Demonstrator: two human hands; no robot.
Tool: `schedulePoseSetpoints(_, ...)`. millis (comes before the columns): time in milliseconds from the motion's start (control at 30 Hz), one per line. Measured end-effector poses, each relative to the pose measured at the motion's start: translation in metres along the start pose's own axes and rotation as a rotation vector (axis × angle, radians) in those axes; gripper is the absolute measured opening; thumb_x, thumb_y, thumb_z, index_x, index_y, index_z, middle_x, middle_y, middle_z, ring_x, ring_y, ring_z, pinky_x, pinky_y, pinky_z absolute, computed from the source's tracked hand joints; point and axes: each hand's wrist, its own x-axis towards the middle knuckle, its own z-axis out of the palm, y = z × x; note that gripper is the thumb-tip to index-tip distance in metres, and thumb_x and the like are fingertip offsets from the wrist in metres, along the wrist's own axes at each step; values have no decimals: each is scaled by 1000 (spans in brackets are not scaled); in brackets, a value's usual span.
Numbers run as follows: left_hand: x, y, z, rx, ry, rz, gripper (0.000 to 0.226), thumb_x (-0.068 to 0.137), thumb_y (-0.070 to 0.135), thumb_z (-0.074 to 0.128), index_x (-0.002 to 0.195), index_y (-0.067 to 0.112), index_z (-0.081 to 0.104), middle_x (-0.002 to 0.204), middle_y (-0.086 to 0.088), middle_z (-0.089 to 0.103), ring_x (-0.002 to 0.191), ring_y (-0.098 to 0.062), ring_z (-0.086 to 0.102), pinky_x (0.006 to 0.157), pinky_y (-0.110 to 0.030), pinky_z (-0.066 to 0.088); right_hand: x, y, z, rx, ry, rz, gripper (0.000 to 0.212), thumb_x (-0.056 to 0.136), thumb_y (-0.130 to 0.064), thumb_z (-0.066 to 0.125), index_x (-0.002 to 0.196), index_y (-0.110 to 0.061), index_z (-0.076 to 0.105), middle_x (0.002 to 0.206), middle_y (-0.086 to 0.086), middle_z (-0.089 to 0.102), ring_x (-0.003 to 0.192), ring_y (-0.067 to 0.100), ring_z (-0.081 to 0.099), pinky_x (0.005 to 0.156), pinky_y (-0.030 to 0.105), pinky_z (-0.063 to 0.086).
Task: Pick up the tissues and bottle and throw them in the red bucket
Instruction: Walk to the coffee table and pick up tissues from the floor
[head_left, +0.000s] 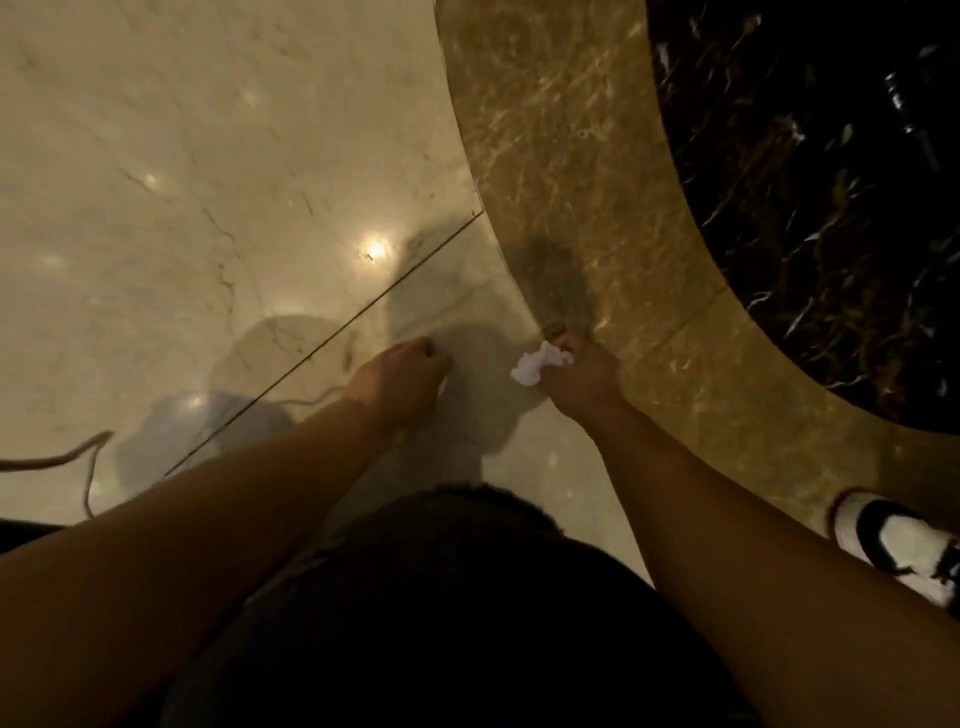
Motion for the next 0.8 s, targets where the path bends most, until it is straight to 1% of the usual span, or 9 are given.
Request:
schedulePoseSetpoints(133, -35, 15, -57, -97, -6, -145, 21, 88, 11, 54, 90, 25, 70, 106, -7, 68, 88, -25, 63, 68, -31, 46, -50, -33, -33, 65, -6, 4, 26, 88, -23, 59, 108, -10, 70, 90, 4, 62, 80, 17, 52, 63, 27, 37)
schedulePoseSetpoints(200, -71, 28, -88, -103, 5, -181, 25, 86, 6, 52, 88, 23, 70, 100, -8, 69, 84, -25, 62, 67, -32, 49, -88, -51, -56, 136, -63, 6, 28, 88, -19, 56, 108, -7, 71, 83, 3, 62, 78, 19, 53, 55, 26, 38)
schedulePoseSetpoints(267, -106, 41, -116, -134, 36, -153, 23, 83, 4, 48, 82, 19, 65, 95, -11, 68, 87, -29, 62, 70, -32, 50, -129, -69, -79, 176, -115, 6, 31, 88, -12, 56, 115, -8, 70, 91, 3, 62, 84, 21, 56, 56, 23, 41)
schedulePoseSetpoints(400, -195, 82, -183, -233, -40, -181, 24, 82, 0, 48, 65, 16, 46, 81, -14, 59, 83, -35, 57, 64, -30, 38, -231, -112, -139, 329, -104, 69, 31, 90, 1, 52, 118, -1, 66, 99, 9, 61, 81, 30, 63, 64, 39, 58)
schedulePoseSetpoints(500, -261, 109, -239, -322, -38, -245, 38, 78, -2, 46, 50, 23, 42, 62, -5, 49, 68, -31, 53, 59, -28, 35, -305, -142, -183, 449, -180, 132, 29, 90, 8, 45, 81, -6, 70, 73, 3, 68, 60, 19, 64, 44, 31, 55)
schedulePoseSetpoints(567, -305, 129, -281, -334, -8, -305, 38, 73, -3, 45, 46, 23, 47, 61, -4, 54, 65, -28, 55, 59, -26, 37, -353, -162, -213, 431, -227, 113, 38, 84, 11, 40, 62, -11, 63, 54, 0, 68, 42, 13, 58, 35, 22, 43)
schedulePoseSetpoints(667, -364, 159, -328, -330, -3, -336, 41, 73, -5, 45, 48, 28, 50, 71, -4, 61, 71, -25, 57, 61, -27, 39, -418, -189, -254, 441, -251, 104, 40, 81, 11, 35, 58, -15, 56, 46, 2, 58, 32, 10, 44, 32, 14, 28)
schedulePoseSetpoints(733, -398, 185, -361, -337, 33, -331, 42, 73, -6, 44, 50, 28, 50, 74, -6, 61, 75, -26, 57, 64, -28, 40, -459, -208, -284, 430, -242, 69, 35, 87, 4, 42, 65, -19, 55, 55, -1, 53, 31, 3, 45, 29, 13, 32)
schedulePoseSetpoints(800, -432, 213, -387, -385, 104, -288, 40, 72, -8, 44, 51, 25, 52, 72, -9, 62, 75, -28, 58, 63, -29, 41, -496, -224, -309, 429, -250, 50, 28, 91, -6, 46, 71, -23, 53, 63, -4, 52, 43, 5, 49, 36, 17, 40)
